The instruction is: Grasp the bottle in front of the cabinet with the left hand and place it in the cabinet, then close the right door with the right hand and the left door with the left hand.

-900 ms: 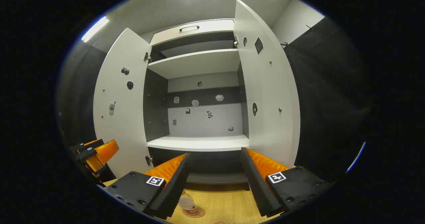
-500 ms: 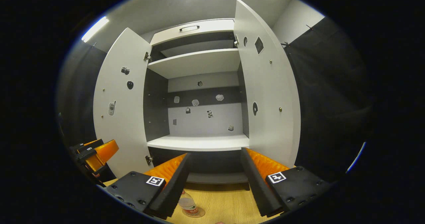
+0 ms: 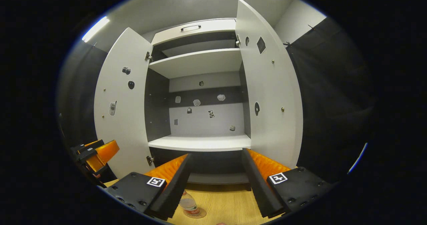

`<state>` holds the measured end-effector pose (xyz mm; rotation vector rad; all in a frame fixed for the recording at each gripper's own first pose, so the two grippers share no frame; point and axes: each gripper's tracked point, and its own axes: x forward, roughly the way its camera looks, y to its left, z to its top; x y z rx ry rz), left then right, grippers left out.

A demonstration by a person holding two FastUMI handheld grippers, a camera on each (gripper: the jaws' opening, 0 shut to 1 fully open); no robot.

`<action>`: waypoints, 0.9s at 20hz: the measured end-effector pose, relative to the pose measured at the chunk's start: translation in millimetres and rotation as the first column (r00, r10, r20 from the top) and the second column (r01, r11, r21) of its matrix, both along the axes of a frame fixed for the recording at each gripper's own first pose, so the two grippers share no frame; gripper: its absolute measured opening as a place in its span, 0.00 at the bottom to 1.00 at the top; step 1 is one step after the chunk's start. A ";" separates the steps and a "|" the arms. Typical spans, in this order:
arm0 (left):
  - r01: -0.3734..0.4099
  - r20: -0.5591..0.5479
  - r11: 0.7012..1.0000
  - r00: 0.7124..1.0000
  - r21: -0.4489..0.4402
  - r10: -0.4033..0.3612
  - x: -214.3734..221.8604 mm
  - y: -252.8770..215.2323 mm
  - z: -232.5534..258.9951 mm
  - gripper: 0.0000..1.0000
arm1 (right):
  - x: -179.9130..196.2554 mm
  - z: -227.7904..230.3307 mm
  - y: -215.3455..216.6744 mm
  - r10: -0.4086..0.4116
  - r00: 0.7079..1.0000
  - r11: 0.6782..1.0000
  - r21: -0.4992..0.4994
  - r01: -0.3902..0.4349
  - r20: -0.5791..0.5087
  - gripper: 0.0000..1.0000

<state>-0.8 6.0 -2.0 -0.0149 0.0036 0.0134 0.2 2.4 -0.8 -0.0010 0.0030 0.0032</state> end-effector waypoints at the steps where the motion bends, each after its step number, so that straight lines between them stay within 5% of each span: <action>1: -0.002 -0.001 1.000 1.000 -0.003 0.002 -0.1 1.0 0.3 0.94 | 0.1 0.1 0.1 -0.001 1.000 1.000 -0.001 0.001 0.001 0.97; 11: 0.005 0.013 1.000 1.000 -0.015 -0.005 3.8 -0.5 4.1 0.94 | -4.8 -1.7 3.0 0.003 1.000 1.000 -0.007 -0.003 -0.010 0.97; 18: 0.210 -0.062 0.974 0.975 -0.083 -0.216 22.3 -76.1 -40.2 0.94 | -11.7 2.2 0.2 -0.012 1.000 0.999 -0.041 0.012 -0.013 0.97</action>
